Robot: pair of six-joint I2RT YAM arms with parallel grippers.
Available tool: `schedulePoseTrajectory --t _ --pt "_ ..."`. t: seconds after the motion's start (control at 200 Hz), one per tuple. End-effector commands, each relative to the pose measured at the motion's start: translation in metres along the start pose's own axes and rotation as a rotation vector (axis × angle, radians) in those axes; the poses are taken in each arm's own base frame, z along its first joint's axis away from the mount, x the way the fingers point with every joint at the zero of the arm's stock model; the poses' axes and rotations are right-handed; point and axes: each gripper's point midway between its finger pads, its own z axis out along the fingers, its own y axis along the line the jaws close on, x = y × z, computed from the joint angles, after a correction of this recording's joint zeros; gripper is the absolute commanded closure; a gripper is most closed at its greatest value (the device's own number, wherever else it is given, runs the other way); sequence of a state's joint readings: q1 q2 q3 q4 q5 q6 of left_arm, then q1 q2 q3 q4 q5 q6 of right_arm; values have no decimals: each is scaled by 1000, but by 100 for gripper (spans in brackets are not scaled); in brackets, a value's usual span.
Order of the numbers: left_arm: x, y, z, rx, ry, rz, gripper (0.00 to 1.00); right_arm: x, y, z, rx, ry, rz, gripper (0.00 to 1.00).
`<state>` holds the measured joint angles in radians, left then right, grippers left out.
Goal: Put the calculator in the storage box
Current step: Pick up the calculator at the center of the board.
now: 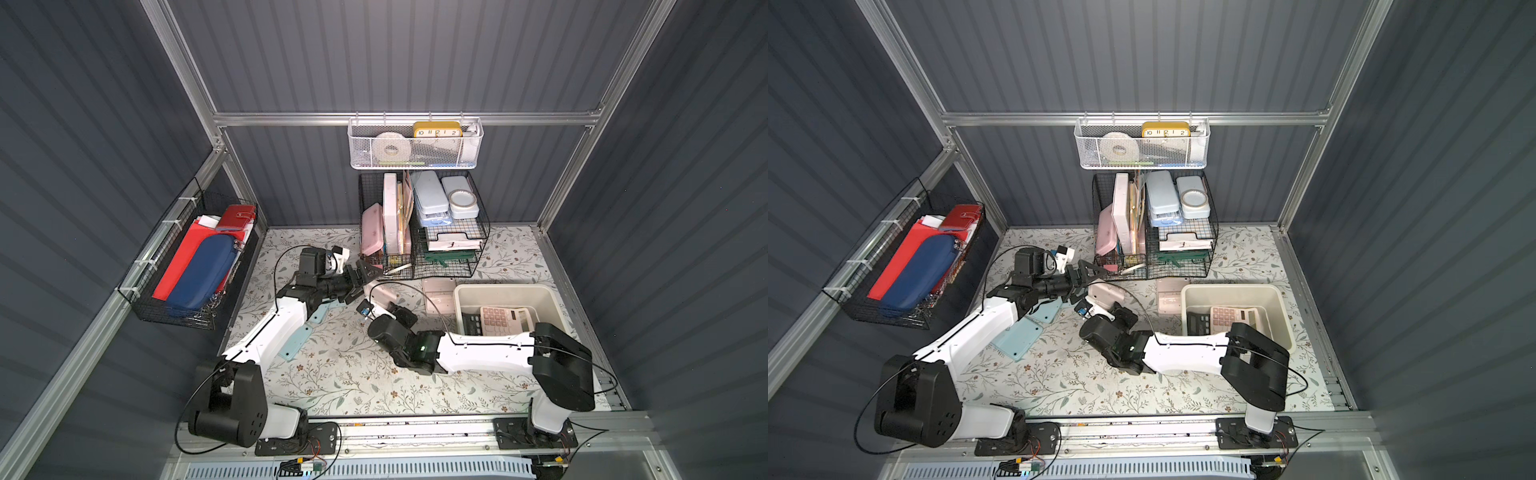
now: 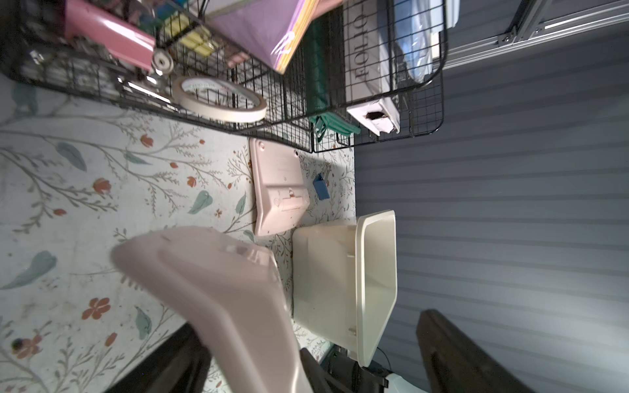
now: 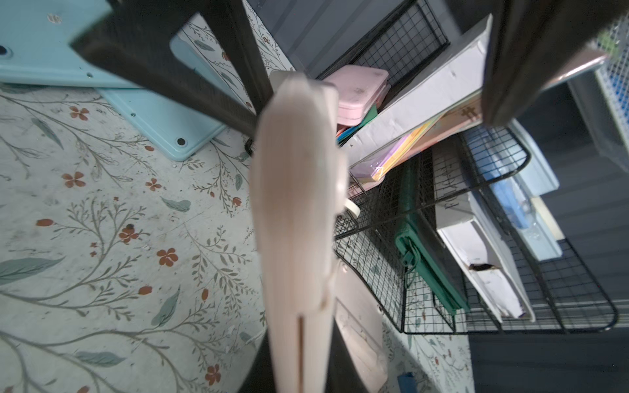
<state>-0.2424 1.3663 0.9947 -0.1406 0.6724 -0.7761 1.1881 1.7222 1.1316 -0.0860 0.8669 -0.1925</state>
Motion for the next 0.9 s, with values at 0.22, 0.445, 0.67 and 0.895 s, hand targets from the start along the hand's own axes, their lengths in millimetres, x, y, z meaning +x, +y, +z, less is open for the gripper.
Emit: schedulePoseTrajectory --t 0.22,0.445,0.67,0.895 --pt "-22 -40 -67 -117 -261 142 1 3 -63 -29 -282 49 520 100" --pt "-1 -47 -60 -7 -198 215 1 2 -85 -45 -671 78 904 100" --pt "21 -53 -46 138 -79 250 1 -9 -93 -67 -964 98 1077 100" --pt "47 -42 -40 205 4 221 1 -8 -105 -79 -1157 142 1191 100"
